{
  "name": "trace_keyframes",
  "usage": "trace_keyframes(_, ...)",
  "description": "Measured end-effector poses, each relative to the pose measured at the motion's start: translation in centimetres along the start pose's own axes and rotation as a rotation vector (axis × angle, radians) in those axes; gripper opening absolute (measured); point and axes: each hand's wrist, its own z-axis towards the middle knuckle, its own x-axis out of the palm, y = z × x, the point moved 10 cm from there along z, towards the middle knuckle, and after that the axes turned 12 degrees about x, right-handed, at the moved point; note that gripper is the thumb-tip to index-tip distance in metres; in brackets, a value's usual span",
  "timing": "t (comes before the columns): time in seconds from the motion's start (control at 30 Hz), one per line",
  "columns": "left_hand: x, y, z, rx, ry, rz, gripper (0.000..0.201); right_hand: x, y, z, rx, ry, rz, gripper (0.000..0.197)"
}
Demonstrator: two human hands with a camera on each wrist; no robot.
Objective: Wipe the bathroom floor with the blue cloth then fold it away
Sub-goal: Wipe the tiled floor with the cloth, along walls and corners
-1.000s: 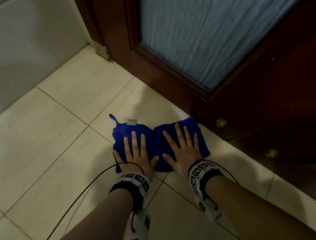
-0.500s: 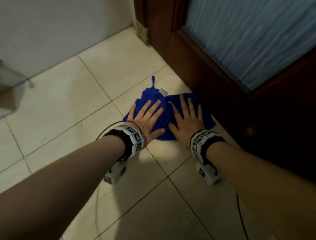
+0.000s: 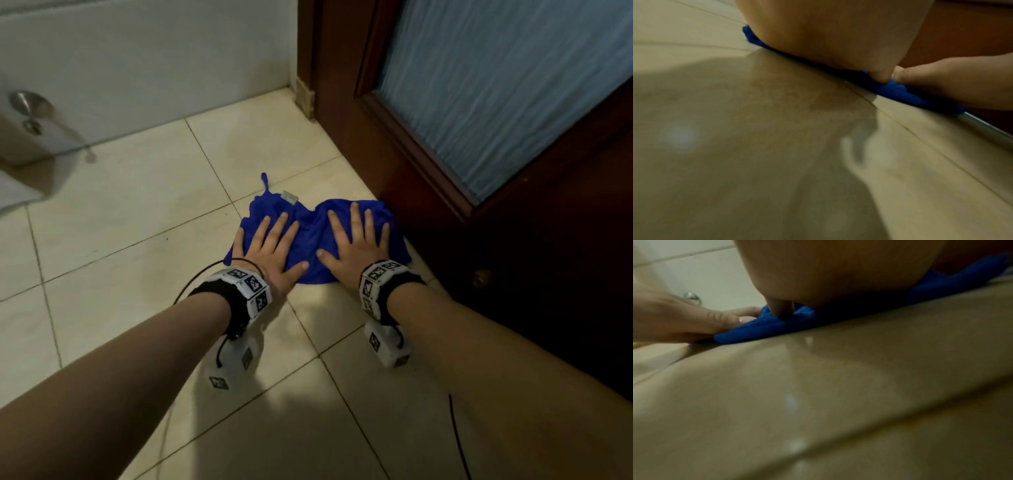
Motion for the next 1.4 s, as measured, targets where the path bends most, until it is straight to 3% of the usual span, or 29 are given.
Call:
trace_keyframes(0.27,3.4,0.4,-11.4,-0.061,-0.006,-0.010,0.085,3.2,3.9,-10.4,-0.068,-0.048,-0.030,0.083)
trace_keyframes(0.43,7.0,1.8,-19.5,-0.133,-0.064,-0.049,0.083,6.6,7.5,-16.3,-0.211,-0.009,-0.038,0.086)
trace_keyframes(0.7,11.1,2.4,-31.3,-0.308,-0.071,-0.016,0.091,9.7,12.7,-25.9,-0.334,-0.023,-0.089,0.084)
trace_keyframes(0.83,12.0,3.8,-34.9,-0.449,-0.088,-0.048,0.096,10.8,14.2,-27.6,-0.313,0.014,-0.099,0.085)
trace_keyframes(1.07,13.2,4.6,-35.8,-0.506,-0.050,-0.111,0.098,11.1,16.9,-27.8,-0.326,0.079,-0.106,0.081)
trace_keyframes(1.17,12.8,5.5,-35.1,-0.523,-0.113,-0.120,0.098,10.9,18.2,-26.6,-0.359,0.080,-0.103,0.075)
trace_keyframes(1.27,11.1,7.8,-33.6,-0.550,-0.077,-0.120,0.099,9.9,20.0,-24.2,-0.417,0.067,-0.096,0.068)
trace_keyframes(1.4,8.1,12.4,-30.1,-0.565,-0.080,-0.119,0.098,8.5,22.0,-19.2,-0.367,0.117,-0.115,0.066)
